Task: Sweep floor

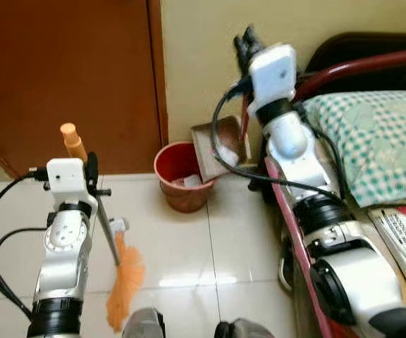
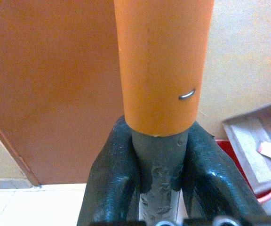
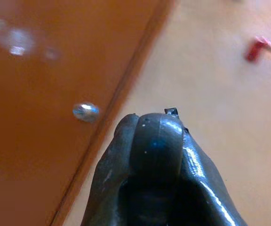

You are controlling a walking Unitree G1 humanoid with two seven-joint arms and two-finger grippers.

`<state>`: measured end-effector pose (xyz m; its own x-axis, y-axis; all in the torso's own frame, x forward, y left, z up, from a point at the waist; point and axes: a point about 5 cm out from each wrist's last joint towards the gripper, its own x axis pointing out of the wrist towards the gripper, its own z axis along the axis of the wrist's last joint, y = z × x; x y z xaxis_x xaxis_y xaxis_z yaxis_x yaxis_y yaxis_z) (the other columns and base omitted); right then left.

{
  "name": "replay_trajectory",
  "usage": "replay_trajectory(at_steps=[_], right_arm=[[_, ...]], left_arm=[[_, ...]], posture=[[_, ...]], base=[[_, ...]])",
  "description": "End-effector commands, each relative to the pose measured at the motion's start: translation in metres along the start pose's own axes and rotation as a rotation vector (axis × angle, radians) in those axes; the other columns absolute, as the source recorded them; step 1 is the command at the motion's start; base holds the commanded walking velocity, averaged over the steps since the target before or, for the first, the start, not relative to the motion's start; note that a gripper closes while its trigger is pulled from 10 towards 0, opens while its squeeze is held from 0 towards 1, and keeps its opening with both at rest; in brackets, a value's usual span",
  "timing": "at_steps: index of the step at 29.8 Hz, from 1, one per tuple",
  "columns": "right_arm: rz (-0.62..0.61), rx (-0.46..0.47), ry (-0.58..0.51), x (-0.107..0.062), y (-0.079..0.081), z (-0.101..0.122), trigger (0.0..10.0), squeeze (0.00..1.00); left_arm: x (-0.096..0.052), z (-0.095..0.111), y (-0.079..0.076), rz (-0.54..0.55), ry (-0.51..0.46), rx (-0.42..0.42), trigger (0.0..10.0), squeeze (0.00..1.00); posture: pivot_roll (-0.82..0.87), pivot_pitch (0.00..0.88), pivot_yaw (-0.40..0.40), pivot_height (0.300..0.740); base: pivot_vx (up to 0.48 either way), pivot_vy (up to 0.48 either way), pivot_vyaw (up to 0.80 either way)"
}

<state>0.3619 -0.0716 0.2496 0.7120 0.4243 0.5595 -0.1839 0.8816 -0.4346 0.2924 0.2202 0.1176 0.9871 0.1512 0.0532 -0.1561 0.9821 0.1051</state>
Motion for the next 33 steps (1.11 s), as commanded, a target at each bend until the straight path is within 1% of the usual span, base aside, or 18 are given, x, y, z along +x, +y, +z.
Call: replay_trajectory(at_steps=[1, 5, 6, 7, 11, 14, 17, 19, 21, 23, 26, 27, 28, 29, 30, 32, 33], right_arm=[[0.046, -0.034, -0.047, -0.002, 0.009, 0.005, 10.0, 0.0], [0.056, -0.042, -0.063, -0.005, 0.014, 0.004, 10.0, 0.0], [0.059, -0.053, -0.083, -0.005, 0.016, 0.006, 10.0, 0.0], [0.056, -0.061, -0.107, -0.003, 0.017, 0.01, 10.0, 0.0], [0.048, -0.06, -0.136, -0.001, 0.019, 0.014, 10.0, 0.0], [0.064, -0.064, -0.17, -0.003, 0.026, 0.019, 10.0, 0.0], [0.08, -0.061, -0.184, -0.006, 0.03, 0.02, 10.0, 0.0], [0.085, -0.06, -0.195, -0.008, 0.032, 0.021, 10.0, 0.0], [0.117, -0.047, -0.216, -0.009, 0.037, 0.023, 10.0, 0.0], [0.127, -0.044, -0.231, -0.009, 0.04, 0.025, 10.0, 0.0], [0.152, -0.064, -0.257, -0.008, 0.045, 0.028, 10.0, 0.0], [0.181, -0.067, -0.273, -0.008, 0.051, 0.03, 10.0, 0.0], [0.181, -0.067, -0.273, -0.008, 0.051, 0.03, 10.0, 0.0], [0.208, -0.067, -0.285, -0.008, 0.057, 0.032, 10.0, 0.0], [0.289, -0.051, -0.288, -0.01, 0.069, 0.032, 10.0, 0.0], [0.425, -0.025, -0.276, -0.016, 0.088, 0.031, 10.0, 0.0], [0.425, -0.025, -0.276, -0.016, 0.088, 0.031, 10.0, 0.0]], left_arm=[[-0.002, 0.003, 0.006, 0.008, -0.004, 0.012, 10.0, 0.0], [-0.005, 0.003, 0.01, 0.021, -0.002, 0.021, 10.0, 0.0], [-0.007, 0.001, 0.012, 0.033, 0.008, 0.017, 10.0, 0.0], [-0.007, -0.001, 0.01, 0.026, 0.014, 0.017, 10.0, 0.0], [-0.004, 0.001, 0.005, 0.008, 0.01, 0.015, 10.0, 0.0], [0.003, 0.006, 0.002, -0.004, -0.003, 0.016, 10.0, 0.0], [0.002, 0.007, 0.004, 0.004, -0.003, 0.014, 10.0, 0.0], [-0.001, 0.005, 0.005, 0.005, 0.002, 0.018, 10.0, 0.0], [-0.004, 0.002, 0.006, 0.011, 0.014, 0.016, 10.0, 0.0], [-0.004, 0.001, 0.006, 0.01, 0.016, 0.017, 10.0, 0.0], [-0.001, 0.002, 0.003, 0.011, 0.017, 0.017, 10.0, 0.0], [0.0, 0.003, 0.002, 0.01, 0.011, 0.016, 10.0, 0.0], [0.0, 0.003, 0.002, 0.01, 0.011, 0.016, 10.0, 0.0], [0.001, 0.004, 0.001, 0.01, 0.007, 0.015, 10.0, 0.0], [0.0, 0.003, 0.001, 0.016, 0.01, 0.011, 10.0, 0.0], [-0.001, -0.001, 0.002, 0.033, 0.019, -0.001, 10.0, 0.0], [-0.001, -0.001, 0.002, 0.033, 0.019, -0.001, 10.0, 0.0]], posture=[[0.07, 0.058, -0.035, 0.74], [0.08, 0.063, -0.038, 0.74], [0.08, 0.062, -0.035, 0.74], [0.07, 0.062, -0.031, 0.74], [0.07, 0.056, -0.028, 0.74], [0.08, 0.058, -0.033, 0.74], [0.08, 0.065, -0.033, 0.74], [0.08, 0.06, -0.035, 0.74], [0.09, 0.054, -0.038, 0.74], [0.09, 0.058, -0.04, 0.74], [0.1, 0.058, -0.051, 0.74], [0.1, 0.049, -0.06, 0.74], [0.1, 0.049, -0.06, 0.74], [0.1, 0.048, -0.063, 0.74], [0.1, 0.044, -0.073, 0.74], [0.1, 0.036, -0.082, 0.74], [0.1, 0.036, -0.082, 0.74]], base=[[0.0, 0.0, 0.0], [0.0, 0.0, 0.0], [0.0, 0.0, 0.0], [0.0, 0.0, 0.0], [0.0, 0.0, 0.0], [0.0, 0.0, 0.0], [0.0, 0.0, 0.0], [0.0, 0.0, 0.0], [0.0, 0.0, 0.0], [0.0, 0.0, 0.0], [0.0, 0.0, 0.0], [0.0, 0.0, 0.0], [0.0, 0.0, 0.0], [0.0, 0.0, 0.0], [0.0, 0.0, 0.0], [0.0, 0.0, 0.0], [0.0, 0.0, 0.0]])
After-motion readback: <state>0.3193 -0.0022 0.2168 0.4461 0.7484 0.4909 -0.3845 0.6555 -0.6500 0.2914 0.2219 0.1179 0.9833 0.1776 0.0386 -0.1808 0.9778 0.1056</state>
